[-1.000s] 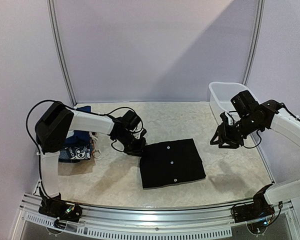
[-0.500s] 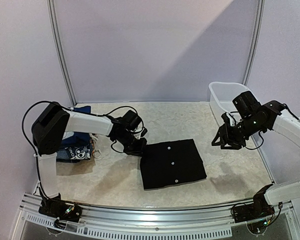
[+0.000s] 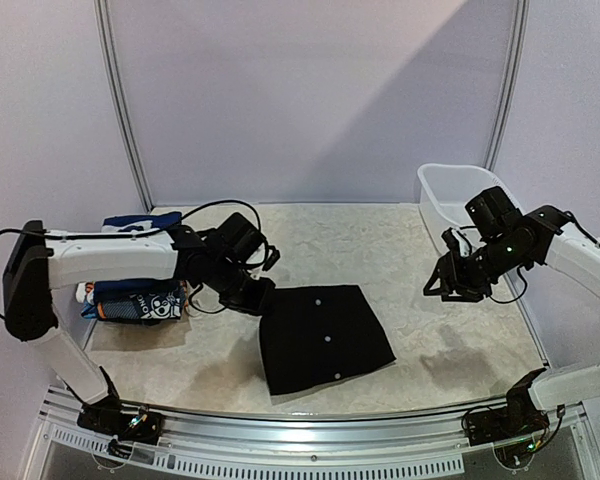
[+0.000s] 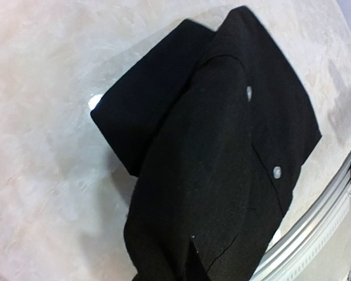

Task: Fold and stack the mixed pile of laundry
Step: Pick up the square-folded shirt from the center of the board, then move the square-folded shirt to the corner of the board.

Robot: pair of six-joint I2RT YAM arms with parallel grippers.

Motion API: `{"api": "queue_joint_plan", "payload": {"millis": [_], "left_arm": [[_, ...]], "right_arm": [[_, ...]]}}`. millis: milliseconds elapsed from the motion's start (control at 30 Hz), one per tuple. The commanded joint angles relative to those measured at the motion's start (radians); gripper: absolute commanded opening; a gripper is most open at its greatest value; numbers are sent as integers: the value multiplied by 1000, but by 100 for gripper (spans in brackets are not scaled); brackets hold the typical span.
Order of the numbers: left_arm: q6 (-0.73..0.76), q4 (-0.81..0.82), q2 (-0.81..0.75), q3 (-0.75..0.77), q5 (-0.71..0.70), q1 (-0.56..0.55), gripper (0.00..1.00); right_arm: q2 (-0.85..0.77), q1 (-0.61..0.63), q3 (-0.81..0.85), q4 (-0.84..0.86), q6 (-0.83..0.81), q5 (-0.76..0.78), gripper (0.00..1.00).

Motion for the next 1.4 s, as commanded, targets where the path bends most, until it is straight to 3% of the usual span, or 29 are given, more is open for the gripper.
{"api": "queue_joint_plan", "payload": {"millis": [0, 600, 1100, 1367], "left_arm": [[17, -97, -130, -36, -82, -13, 0], [128, -451, -462, -19, -234, -13, 0], [275, -721, -475, 218, -440, 8, 0], [363, -836, -448, 351, -480, 48, 0]], "right_arm": [[11, 5, -14, 41, -23, -13, 51], [86, 5, -26, 128, -44, -68, 51], [125, 5, -11, 147, -41, -87, 50], [127, 5, -16, 149, -44, -87, 50]]}}
